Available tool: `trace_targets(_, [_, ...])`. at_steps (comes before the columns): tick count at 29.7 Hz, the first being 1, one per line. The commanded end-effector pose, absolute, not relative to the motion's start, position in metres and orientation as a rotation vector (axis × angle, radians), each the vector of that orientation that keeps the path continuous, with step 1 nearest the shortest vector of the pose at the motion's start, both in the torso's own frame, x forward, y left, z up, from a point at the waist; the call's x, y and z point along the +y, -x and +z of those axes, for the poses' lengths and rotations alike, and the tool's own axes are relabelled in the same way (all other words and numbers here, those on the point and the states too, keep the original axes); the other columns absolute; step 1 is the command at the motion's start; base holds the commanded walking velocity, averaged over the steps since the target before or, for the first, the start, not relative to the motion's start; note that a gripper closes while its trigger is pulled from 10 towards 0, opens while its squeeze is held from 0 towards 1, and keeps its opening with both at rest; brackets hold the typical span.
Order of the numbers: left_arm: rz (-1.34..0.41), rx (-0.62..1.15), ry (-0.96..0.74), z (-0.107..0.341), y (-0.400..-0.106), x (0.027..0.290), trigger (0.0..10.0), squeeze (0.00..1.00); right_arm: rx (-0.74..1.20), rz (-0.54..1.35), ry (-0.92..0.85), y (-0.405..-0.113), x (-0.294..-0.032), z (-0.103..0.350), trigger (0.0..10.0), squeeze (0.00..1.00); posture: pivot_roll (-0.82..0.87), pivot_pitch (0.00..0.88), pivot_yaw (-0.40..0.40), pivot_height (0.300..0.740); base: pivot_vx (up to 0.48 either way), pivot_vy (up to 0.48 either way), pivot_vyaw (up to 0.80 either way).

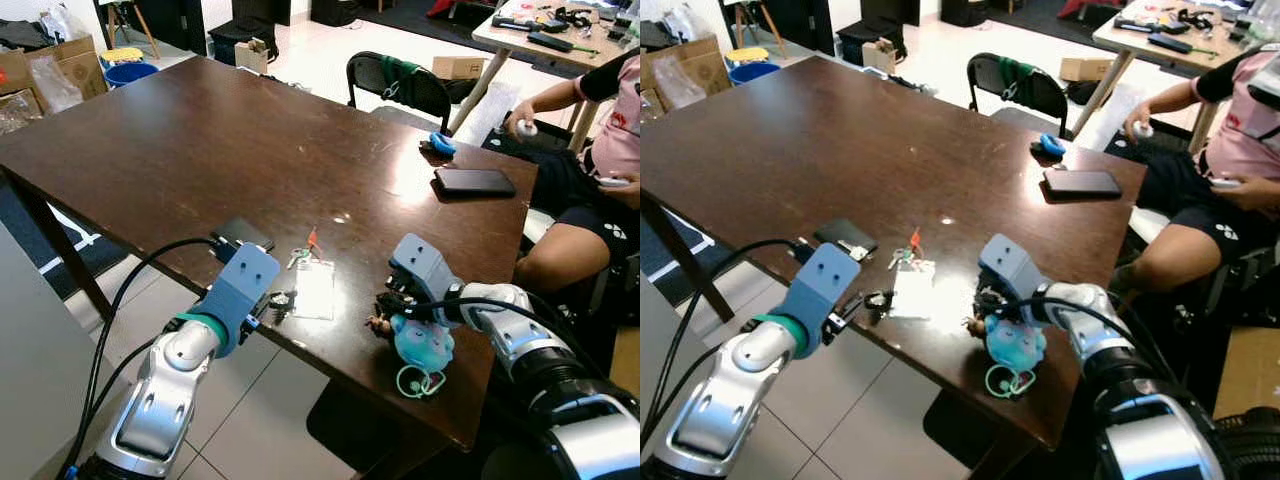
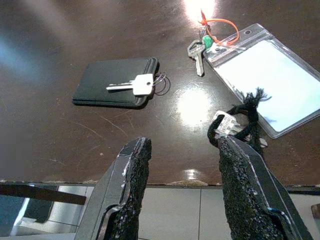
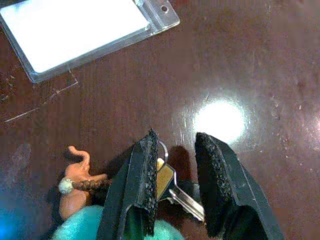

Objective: Hang keys on a hook

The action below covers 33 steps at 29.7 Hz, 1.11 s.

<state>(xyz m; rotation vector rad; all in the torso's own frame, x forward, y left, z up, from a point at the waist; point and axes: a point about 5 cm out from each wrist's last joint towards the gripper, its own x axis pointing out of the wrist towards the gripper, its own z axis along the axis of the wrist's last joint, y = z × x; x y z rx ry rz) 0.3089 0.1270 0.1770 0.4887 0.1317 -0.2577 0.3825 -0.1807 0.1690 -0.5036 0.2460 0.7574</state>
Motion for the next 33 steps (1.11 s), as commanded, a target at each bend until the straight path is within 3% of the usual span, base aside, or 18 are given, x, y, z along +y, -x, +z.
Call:
trace_targets(1, [-0.263, 0.143, -0.486, 0.173, -0.306, 0.127, 10.0, 0.00, 0.159, 0.826, 0.385, -0.380, -0.172, 0.176, 10.0, 0.00, 0.08, 0.124, 0.048, 0.740, 0.000, 0.000, 0.00])
trace_targets(16, [-0.264, 0.146, -0.487, 0.173, -0.306, 0.127, 10.0, 0.00, 0.231, 1.018, 0.462, -0.360, -0.176, 0.157, 10.0, 0.00, 0.08, 0.133, 0.048, 0.740, 0.000, 0.000, 0.00])
trace_targets(17, [-0.265, 0.146, -0.487, 0.173, -0.306, 0.127, 10.0, 0.00, 0.233, 1.009, 0.479, -0.359, -0.180, 0.156, 10.0, 0.35, 0.07, 0.135, 0.047, 0.740, 0.000, 0.000, 0.00])
trace_targets(18, [-0.265, 0.147, -0.488, 0.173, -0.306, 0.127, 10.0, 0.00, 0.231, 0.970, 0.497, -0.360, -0.184, 0.156, 10.0, 1.00, 0.07, 0.135, 0.048, 0.740, 0.000, 0.000, 0.00])
trace_targets(22, [-0.271, 0.149, -0.488, 0.172, -0.306, 0.126, 10.0, 0.00, 0.201, 0.784, 0.537, -0.368, -0.204, 0.163, 10.0, 1.00, 0.07, 0.138, 0.053, 0.740, 0.000, 0.000, 0.00])
trace_targets(27, [-0.274, 0.149, -0.488, 0.172, -0.306, 0.126, 10.0, 0.00, 0.208, 0.755, 0.529, -0.369, -0.209, 0.165, 10.0, 1.00, 0.07, 0.138, 0.053, 0.740, 0.000, 0.000, 0.00])
trace_targets(28, [-0.274, 0.148, -0.487, 0.172, -0.306, 0.126, 10.0, 0.00, 0.213, 0.758, 0.526, -0.369, -0.209, 0.164, 10.0, 0.00, 0.07, 0.138, 0.053, 0.740, 0.000, 0.000, 0.00])
trace_targets(33, [-0.271, 0.147, -0.488, 0.173, -0.306, 0.126, 10.0, 0.00, 0.217, 0.794, 0.529, -0.368, -0.203, 0.161, 10.0, 0.00, 0.07, 0.138, 0.052, 0.740, 0.000, 0.000, 0.00])
